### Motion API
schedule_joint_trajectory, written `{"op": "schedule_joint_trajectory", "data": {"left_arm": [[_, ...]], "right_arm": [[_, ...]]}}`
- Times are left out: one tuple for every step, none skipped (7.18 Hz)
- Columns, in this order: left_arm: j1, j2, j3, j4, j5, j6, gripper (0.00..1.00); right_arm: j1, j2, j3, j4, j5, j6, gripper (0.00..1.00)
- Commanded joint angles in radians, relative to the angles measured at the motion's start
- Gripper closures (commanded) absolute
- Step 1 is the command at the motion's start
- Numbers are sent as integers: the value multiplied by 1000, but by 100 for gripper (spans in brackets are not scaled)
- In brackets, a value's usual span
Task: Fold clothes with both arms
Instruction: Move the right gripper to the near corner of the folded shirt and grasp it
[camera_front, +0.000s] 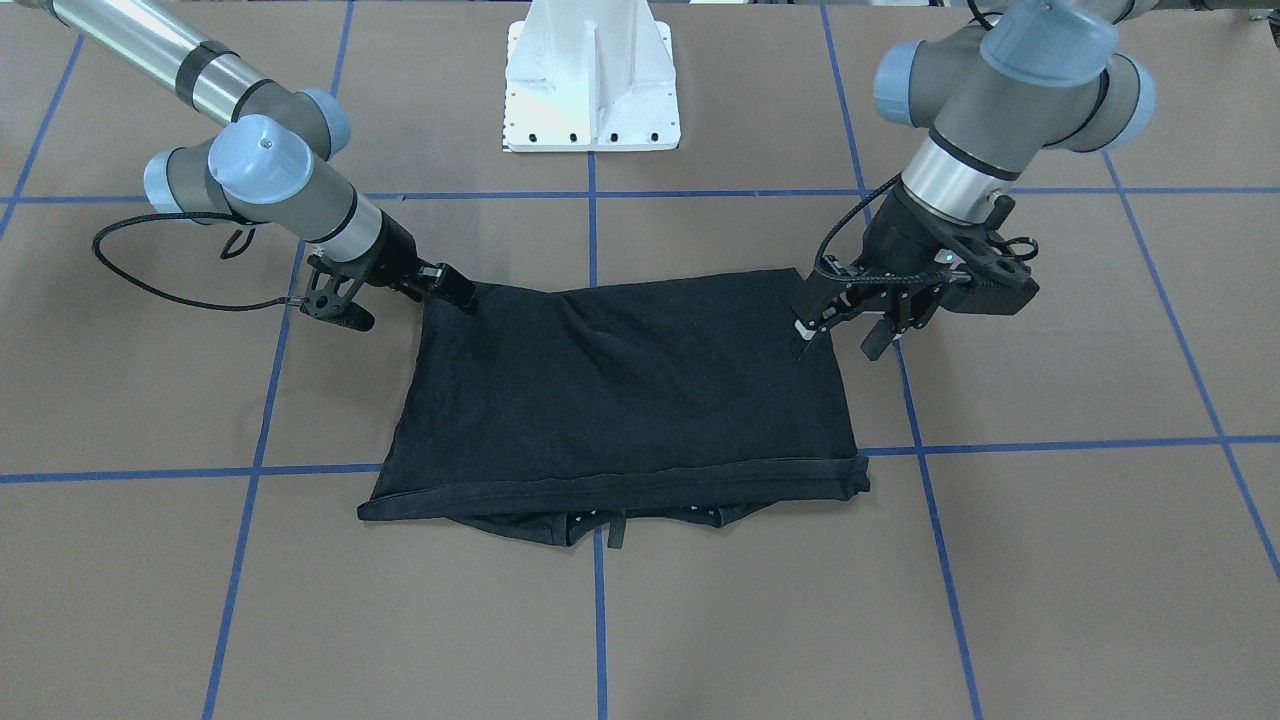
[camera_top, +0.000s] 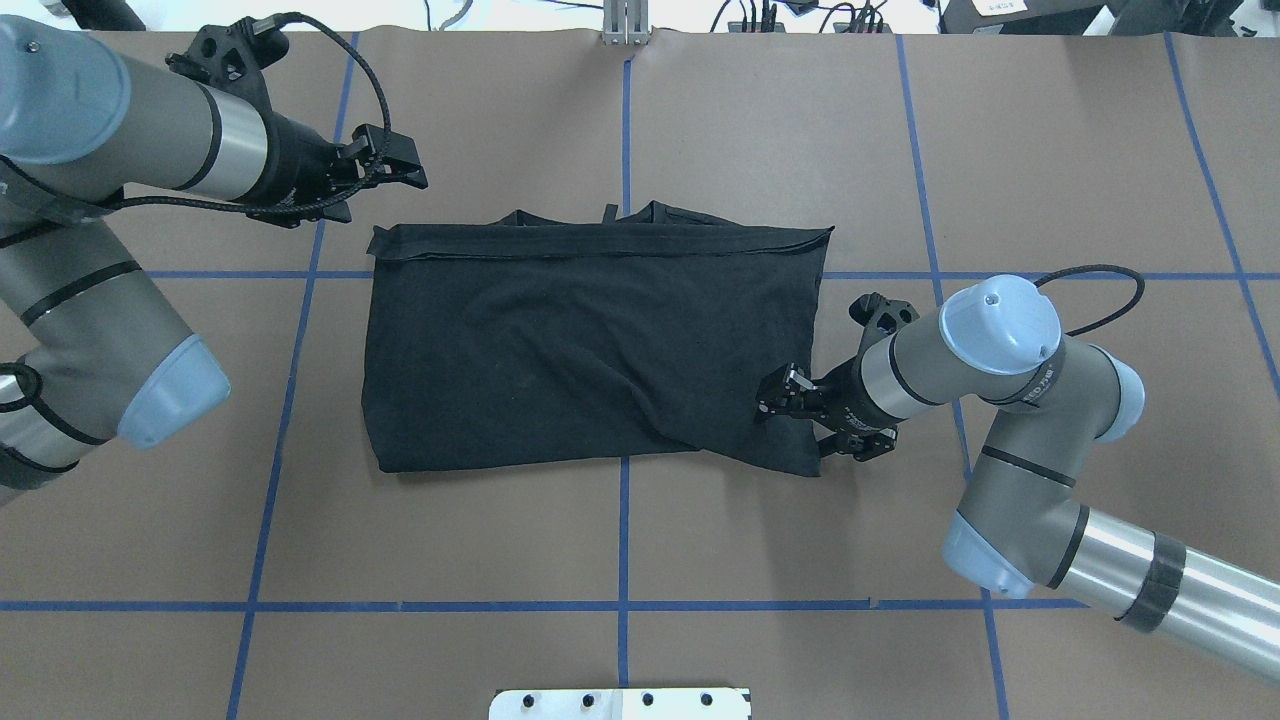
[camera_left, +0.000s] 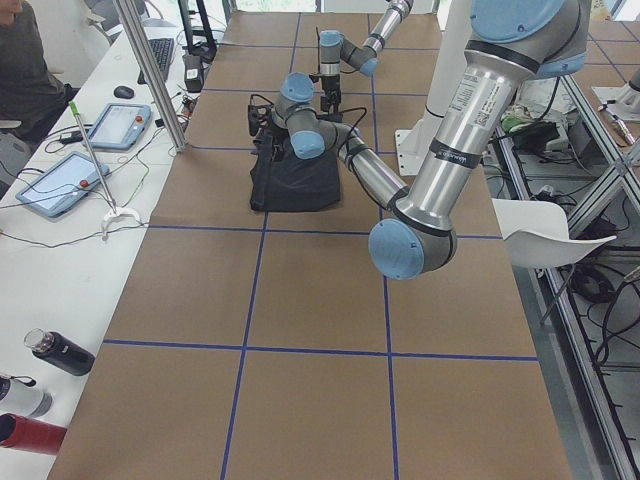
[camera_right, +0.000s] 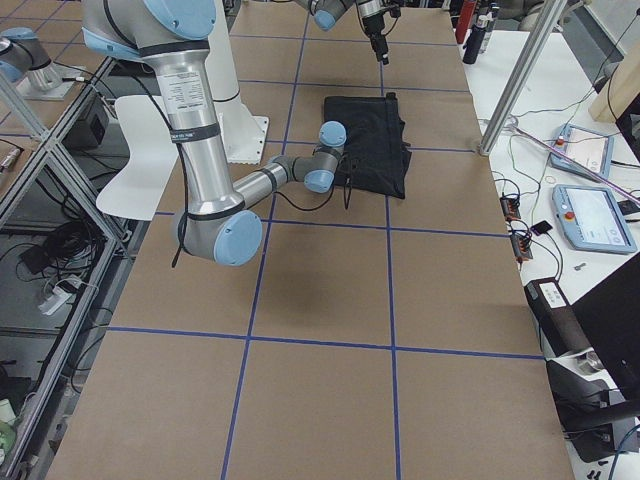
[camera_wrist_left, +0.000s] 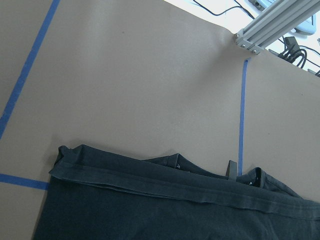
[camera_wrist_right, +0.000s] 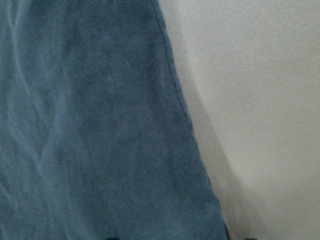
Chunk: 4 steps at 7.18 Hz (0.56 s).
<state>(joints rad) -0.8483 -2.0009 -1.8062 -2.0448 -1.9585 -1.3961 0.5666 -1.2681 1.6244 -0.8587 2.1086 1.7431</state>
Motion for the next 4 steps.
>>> {"op": "schedule_joint_trajectory", "data": {"left_arm": [[0,1,1,0,0,0,0],[0,1,1,0,1,2,0],[0,1,1,0,1,2,0],[0,1,1,0,1,2,0]], "right_arm": [[2,-2,5,-3,16,-1,100],[15,-2,8,-3,49,-1,100],[21,-4,21,-2,83,-2,100],[22,-35,78,-2,114,-2,100]]}}
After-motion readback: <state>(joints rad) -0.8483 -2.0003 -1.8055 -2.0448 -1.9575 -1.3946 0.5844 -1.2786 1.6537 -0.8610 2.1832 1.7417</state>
